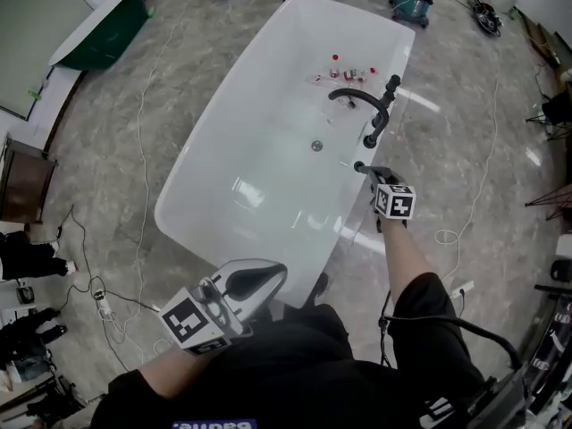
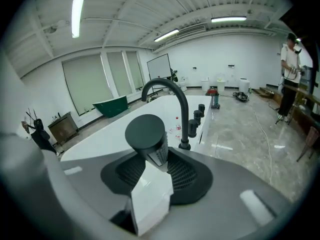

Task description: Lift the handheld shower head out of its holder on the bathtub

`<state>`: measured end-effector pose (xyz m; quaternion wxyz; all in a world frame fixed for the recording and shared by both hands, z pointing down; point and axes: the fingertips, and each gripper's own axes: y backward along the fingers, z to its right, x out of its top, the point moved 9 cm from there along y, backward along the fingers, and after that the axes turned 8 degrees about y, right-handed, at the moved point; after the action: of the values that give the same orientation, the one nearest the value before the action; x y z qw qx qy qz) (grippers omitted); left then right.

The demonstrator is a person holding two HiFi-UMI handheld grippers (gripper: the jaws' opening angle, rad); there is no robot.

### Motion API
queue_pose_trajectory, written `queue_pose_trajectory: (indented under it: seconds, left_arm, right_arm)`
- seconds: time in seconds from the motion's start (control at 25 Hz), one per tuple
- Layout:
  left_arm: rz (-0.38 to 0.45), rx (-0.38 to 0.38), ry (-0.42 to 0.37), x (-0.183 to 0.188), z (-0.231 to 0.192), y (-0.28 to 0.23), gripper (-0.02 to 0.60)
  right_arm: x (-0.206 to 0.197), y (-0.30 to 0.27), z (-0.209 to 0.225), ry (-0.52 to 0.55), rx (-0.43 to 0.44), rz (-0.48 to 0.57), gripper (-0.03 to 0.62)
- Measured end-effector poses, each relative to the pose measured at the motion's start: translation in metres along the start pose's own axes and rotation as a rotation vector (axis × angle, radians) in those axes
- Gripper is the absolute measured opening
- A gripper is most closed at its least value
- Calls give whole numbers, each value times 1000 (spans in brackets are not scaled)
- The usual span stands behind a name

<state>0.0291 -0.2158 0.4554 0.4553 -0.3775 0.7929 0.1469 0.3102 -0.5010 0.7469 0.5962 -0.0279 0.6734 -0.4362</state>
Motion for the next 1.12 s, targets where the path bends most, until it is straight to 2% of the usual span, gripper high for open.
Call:
queue_pose_trajectory:
  seconds: [0.32,0.68,1.12]
  left_arm:
    - [20,-98,-11,7,0,32,-6]
    - [56,-193,-4,23,-6,95,-6]
    - [70,-342,-8,41,-20,153,-6]
  right_arm:
    - [1,62,-41,-28,-31,36,132]
    - [0,123,-130,-53,-68,53,132]
    - [0,167,-229,-66,-110,84,132]
